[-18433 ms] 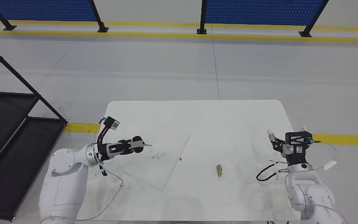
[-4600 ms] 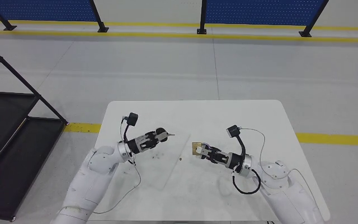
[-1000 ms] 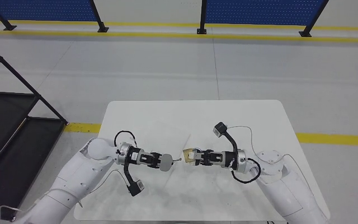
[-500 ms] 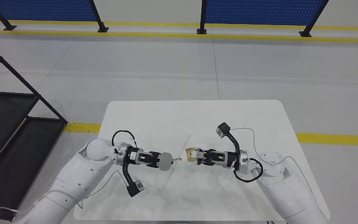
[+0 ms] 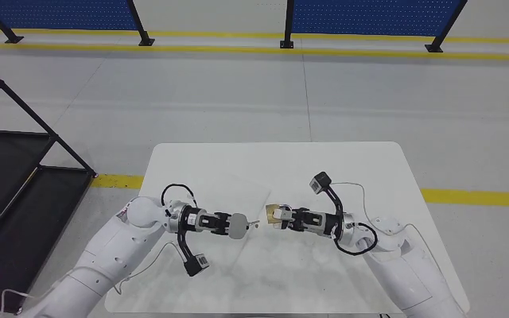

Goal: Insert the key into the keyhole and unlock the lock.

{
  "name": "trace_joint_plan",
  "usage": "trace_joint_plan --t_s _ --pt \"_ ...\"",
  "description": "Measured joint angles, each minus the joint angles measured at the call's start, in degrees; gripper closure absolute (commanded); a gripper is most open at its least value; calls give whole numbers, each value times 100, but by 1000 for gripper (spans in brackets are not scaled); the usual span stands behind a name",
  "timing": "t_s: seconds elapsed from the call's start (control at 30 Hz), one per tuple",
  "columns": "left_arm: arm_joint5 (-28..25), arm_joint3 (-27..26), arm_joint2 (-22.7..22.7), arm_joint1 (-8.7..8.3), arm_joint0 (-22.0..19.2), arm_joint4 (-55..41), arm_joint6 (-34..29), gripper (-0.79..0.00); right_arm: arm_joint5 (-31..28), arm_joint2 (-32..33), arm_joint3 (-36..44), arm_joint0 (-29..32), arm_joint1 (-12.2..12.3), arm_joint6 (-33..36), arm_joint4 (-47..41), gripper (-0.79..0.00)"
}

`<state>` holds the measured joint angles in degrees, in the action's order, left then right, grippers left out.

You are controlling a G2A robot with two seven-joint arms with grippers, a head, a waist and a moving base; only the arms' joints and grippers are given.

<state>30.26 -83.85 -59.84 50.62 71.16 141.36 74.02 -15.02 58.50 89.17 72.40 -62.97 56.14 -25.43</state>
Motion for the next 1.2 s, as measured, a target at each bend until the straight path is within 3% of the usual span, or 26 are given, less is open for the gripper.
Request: trace_joint_plan --t_s 1.2 --pt "271 213 454 -11 -325 365 -271 0 -106 -65 -135 -151 -11 367 311 0"
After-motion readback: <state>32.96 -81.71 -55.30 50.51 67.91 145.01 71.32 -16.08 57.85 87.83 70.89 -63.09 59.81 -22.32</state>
